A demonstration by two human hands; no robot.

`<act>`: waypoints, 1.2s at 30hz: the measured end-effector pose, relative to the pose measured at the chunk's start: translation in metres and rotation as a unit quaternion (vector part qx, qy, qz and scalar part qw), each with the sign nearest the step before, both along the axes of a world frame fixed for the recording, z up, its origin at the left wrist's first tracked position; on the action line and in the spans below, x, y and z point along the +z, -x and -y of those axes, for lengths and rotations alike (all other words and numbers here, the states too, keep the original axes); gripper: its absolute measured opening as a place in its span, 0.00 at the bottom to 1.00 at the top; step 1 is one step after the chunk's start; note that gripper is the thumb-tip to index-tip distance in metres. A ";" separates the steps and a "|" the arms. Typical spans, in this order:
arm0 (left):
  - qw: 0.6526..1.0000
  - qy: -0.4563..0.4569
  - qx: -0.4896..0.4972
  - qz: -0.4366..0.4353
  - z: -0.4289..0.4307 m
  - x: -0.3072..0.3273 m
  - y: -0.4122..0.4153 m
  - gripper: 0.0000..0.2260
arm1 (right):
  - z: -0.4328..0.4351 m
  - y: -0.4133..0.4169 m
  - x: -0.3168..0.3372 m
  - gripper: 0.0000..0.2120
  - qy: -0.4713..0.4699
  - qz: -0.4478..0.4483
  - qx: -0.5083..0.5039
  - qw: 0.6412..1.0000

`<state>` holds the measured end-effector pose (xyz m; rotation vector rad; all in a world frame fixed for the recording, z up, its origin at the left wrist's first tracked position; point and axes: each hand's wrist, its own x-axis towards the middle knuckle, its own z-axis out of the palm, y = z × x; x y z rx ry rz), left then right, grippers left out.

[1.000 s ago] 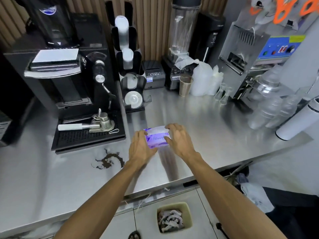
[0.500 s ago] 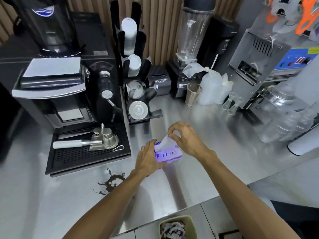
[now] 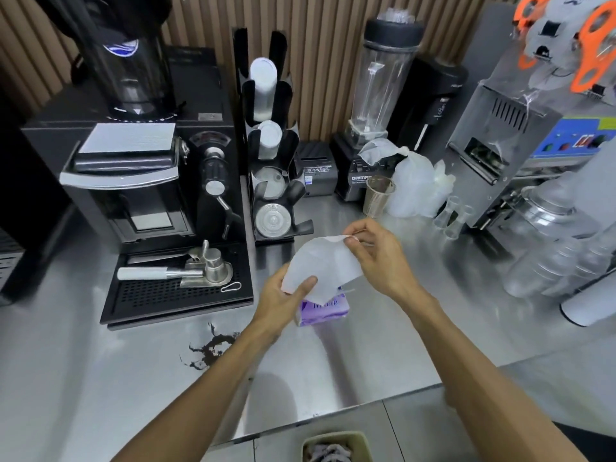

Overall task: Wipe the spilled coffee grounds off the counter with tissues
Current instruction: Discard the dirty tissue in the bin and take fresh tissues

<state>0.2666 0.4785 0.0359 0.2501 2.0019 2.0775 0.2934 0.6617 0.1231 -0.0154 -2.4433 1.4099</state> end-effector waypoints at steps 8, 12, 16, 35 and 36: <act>0.999 0.039 0.034 -0.004 0.046 -0.010 -0.032 0.11 | 0.000 -0.023 -0.046 0.10 0.158 0.164 0.014 0.973; 0.995 0.095 0.025 0.002 0.064 -0.023 -0.049 0.18 | 0.012 -0.040 -0.065 0.11 0.276 0.272 0.014 0.922; 0.991 0.136 0.011 0.016 0.076 -0.028 -0.062 0.14 | 0.021 -0.052 -0.080 0.09 0.345 0.332 0.018 0.878; 0.956 0.278 0.029 -0.091 0.094 -0.066 -0.113 0.10 | 0.022 -0.079 -0.134 0.10 0.020 0.230 0.180 0.956; 0.951 0.286 0.026 -0.116 0.089 -0.068 -0.119 0.09 | 0.020 -0.082 -0.137 0.09 -0.019 0.210 0.189 0.959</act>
